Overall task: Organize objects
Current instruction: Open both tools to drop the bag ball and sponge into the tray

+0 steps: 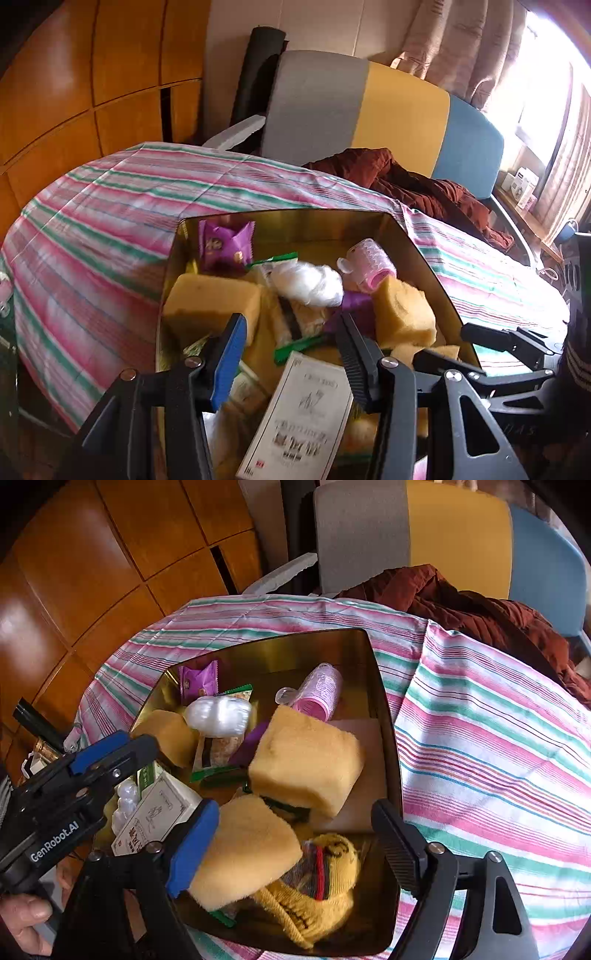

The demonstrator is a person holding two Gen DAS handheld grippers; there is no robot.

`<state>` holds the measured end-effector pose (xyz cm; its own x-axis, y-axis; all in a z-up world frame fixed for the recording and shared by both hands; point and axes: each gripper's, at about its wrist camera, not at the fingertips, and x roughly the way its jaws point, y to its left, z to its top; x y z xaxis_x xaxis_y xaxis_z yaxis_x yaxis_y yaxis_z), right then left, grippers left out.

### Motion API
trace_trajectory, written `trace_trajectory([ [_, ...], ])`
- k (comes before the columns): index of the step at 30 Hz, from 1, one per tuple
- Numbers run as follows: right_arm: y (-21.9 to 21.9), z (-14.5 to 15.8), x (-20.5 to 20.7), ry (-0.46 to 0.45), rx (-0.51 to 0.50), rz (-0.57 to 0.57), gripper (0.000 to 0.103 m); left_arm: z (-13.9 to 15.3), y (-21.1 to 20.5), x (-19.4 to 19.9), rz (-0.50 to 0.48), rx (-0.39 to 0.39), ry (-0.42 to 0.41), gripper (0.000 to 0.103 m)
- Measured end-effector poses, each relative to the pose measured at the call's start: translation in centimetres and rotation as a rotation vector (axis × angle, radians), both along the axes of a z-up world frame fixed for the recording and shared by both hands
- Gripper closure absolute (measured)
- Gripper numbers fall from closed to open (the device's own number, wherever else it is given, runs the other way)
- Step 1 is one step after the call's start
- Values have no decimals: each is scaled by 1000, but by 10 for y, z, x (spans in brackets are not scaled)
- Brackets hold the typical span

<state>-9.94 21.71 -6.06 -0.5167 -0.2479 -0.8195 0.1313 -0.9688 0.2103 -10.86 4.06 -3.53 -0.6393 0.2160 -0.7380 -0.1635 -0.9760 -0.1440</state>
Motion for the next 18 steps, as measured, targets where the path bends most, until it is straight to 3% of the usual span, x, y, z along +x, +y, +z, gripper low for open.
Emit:
trace_trajectory([
  [18, -15, 32, 66, 183, 121, -88, 7, 28, -5, 65, 78, -88, 108, 51],
])
